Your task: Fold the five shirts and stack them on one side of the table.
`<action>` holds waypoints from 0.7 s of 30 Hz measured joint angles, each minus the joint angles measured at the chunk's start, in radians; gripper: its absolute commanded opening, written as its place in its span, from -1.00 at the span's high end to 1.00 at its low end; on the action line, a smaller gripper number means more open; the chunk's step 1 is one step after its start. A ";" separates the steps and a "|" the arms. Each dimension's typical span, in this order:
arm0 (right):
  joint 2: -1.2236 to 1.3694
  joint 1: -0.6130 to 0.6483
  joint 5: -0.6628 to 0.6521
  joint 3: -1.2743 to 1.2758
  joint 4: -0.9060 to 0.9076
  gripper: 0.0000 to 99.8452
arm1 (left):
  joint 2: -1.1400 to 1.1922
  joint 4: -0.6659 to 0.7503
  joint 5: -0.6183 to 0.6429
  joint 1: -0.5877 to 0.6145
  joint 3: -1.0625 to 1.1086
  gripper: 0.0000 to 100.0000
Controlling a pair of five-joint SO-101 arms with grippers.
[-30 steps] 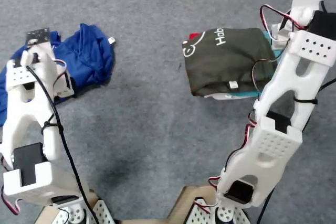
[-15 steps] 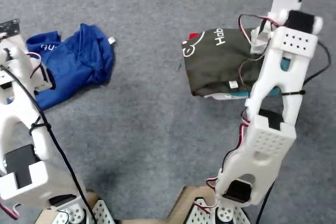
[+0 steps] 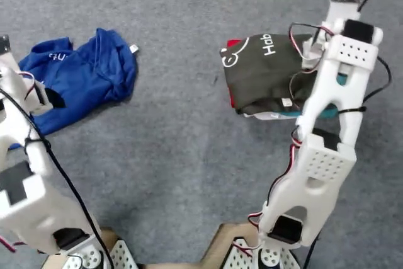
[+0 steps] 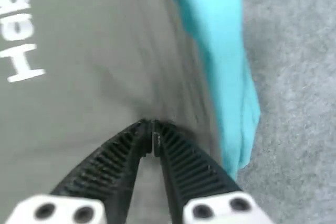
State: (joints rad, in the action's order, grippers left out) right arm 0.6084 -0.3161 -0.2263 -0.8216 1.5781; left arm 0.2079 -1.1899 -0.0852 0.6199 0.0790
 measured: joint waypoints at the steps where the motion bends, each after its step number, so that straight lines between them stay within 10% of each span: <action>1: -0.011 0.014 0.000 -0.035 0.031 0.97 | 0.044 -0.015 0.018 0.002 -0.025 0.40; 9: -0.049 0.097 0.000 -0.331 0.172 0.97 | 0.489 -0.313 0.216 -0.044 -0.497 0.97; 14: -0.049 0.095 0.000 -0.437 0.176 0.97 | 0.654 -0.505 0.175 -0.055 -0.784 0.94; 21: -0.049 0.114 -0.048 -0.526 0.181 0.97 | 0.574 -0.546 0.028 -0.058 -0.663 0.95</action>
State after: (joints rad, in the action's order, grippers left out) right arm 0.5593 -0.2025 -0.2739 -1.3479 1.7591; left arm 0.7818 -1.7361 -0.0575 0.5616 -0.5838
